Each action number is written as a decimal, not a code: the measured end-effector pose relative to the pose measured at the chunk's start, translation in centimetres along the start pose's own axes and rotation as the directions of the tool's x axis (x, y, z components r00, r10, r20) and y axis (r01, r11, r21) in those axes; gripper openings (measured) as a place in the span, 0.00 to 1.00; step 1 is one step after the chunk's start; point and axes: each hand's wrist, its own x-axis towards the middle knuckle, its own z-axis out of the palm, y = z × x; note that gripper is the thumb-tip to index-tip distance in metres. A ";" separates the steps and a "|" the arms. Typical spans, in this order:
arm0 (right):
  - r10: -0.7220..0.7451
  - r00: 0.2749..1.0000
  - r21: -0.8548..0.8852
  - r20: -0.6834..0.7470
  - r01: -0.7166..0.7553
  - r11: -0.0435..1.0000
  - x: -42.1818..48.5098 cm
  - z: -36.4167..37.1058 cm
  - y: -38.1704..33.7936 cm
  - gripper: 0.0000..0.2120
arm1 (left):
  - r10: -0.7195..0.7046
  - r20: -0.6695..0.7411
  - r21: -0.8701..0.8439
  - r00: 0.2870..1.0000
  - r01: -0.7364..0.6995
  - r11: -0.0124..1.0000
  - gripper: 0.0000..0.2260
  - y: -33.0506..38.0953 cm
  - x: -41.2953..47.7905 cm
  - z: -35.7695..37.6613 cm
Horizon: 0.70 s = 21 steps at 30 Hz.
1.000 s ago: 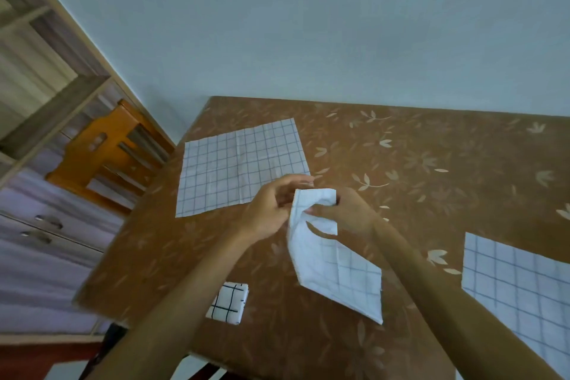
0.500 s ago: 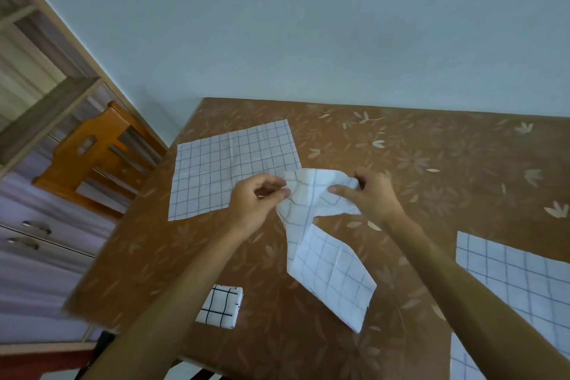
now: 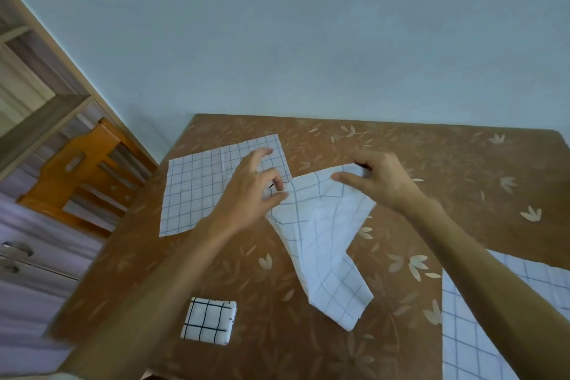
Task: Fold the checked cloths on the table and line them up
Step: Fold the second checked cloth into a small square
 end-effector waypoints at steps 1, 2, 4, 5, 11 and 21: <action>-0.016 1.000 -0.035 -0.003 0.015 0.999 0.1 -0.3 -0.5 0.25 | 0.057 -0.014 0.041 0.998 -0.057 0.998 0.07 0.2 0.4 -0.2; -0.024 1.000 -0.057 -0.016 0.023 0.998 0.1 -0.5 -0.9 0.23 | 0.111 -0.005 0.072 0.994 -0.110 0.991 0.08 0.4 0.8 -0.4; -0.020 0.999 -0.100 -0.041 0.016 0.995 0.0 -1.1 -1.4 0.20 | 0.146 0.056 0.088 0.988 -0.151 0.985 0.09 1.0 1.5 -1.3; -0.023 0.999 -0.124 -0.047 0.017 0.992 -0.2 -1.5 -1.7 0.19 | 0.149 0.083 0.095 0.985 -0.156 0.983 0.09 1.2 1.8 -1.8; 0.014 0.997 -0.069 -0.079 -0.019 0.997 -1.8 -4.3 -3.4 0.16 | 0.266 0.102 0.362 0.959 -0.285 0.887 0.16 0.4 2.8 -5.1; 0.050 0.954 -0.239 -0.295 -0.125 0.963 -3.4 -5.9 -7.2 0.16 | -0.057 0.179 -0.038 0.982 0.064 0.997 0.21 2.4 1.5 -9.1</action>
